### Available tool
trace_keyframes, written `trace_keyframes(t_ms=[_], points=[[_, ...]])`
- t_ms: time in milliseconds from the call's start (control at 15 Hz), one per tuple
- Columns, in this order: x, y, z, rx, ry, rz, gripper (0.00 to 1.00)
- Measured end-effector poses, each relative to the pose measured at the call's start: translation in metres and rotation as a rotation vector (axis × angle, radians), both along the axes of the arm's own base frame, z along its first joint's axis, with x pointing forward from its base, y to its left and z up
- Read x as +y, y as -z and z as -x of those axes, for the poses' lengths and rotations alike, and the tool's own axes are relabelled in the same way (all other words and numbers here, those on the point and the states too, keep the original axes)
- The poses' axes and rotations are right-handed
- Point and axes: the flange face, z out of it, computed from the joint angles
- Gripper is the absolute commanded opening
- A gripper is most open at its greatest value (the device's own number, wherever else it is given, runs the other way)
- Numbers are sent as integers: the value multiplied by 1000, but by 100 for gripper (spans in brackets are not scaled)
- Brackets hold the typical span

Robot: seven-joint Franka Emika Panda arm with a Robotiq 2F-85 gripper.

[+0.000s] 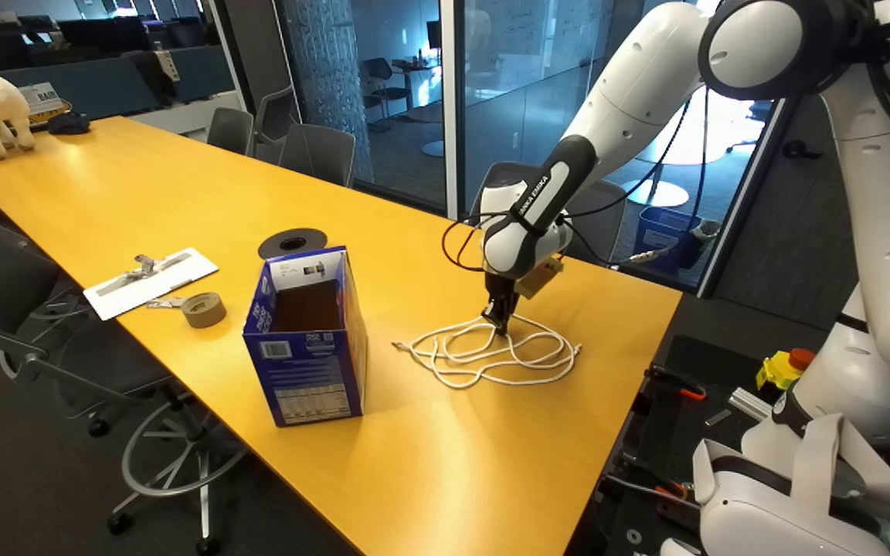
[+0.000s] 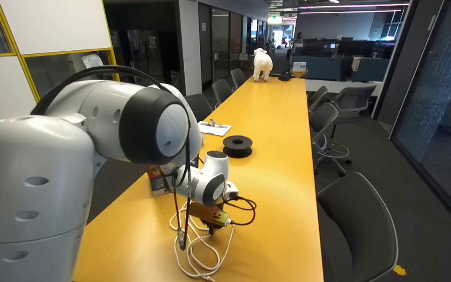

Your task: Put the strings inside the blue box.

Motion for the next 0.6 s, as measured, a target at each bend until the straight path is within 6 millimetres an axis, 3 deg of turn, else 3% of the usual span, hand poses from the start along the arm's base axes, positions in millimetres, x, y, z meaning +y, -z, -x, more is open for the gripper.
trace_keyframes(t_ms=[267, 600], points=[[-4, -47, -13, -77, -15, 9, 2], [8, -142, -34, -198, -57, 49, 2]])
